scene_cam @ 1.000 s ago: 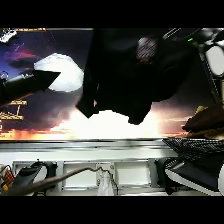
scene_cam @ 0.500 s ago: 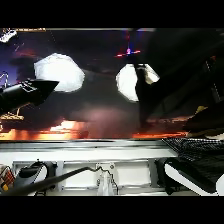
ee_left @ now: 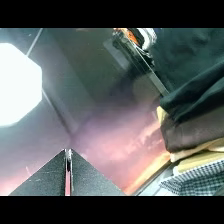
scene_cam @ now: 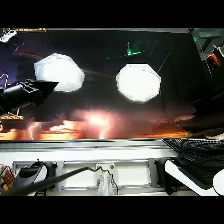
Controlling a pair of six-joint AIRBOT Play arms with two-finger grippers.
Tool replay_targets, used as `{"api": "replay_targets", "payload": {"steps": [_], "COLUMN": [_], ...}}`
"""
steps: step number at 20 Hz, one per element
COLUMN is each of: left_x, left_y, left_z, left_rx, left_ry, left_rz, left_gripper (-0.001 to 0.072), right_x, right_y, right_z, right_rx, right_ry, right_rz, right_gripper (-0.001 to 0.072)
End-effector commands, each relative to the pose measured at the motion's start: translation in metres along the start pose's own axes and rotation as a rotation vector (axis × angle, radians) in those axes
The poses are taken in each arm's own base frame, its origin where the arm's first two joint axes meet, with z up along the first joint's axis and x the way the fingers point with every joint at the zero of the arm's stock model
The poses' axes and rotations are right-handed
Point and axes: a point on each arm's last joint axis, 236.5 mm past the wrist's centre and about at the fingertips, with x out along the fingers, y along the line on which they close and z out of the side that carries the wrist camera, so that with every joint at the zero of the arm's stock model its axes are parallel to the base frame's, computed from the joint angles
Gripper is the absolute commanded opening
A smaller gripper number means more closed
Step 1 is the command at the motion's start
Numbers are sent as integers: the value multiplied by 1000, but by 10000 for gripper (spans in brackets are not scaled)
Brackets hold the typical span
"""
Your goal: Fold the clothes and pants, and hang the long-sleeved shirts on hangers.
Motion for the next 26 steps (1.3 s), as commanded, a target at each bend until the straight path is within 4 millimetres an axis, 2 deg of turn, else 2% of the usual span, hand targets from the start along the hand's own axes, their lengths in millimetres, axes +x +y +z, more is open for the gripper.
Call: {"api": "replay_targets", "payload": {"steps": [1,8,12,15,18,22,26], "left_x": [2,4,4,4,4,4,4], "left_y": [3,12,15,15,15,15,16], "left_z": [0,9,14,15,15,16,16], "left_rx": [-3,-11,-11,-11,-12,-11,-12], "left_ry": [1,-34,-56,-60,-61,-61,-65], "left_rz": [5,29,41,43,44,44,46], "left_gripper": [12,11,12,12,12,12,11], "right_x": [9,30,36,39,51,64,63], "right_y": [-24,-53,-86,-108,-113,-116,-117], "right_z": [-7,-26,-36,-33,-32,-58,-92], "right_rx": [10,60,114,161,189,200,205], "right_ry": [22,68,83,50,22,104,229], "right_rz": [-64,-148,-236,-282,-266,-283,-314], "right_gripper": [18,18,19,18,18,19,18]}}
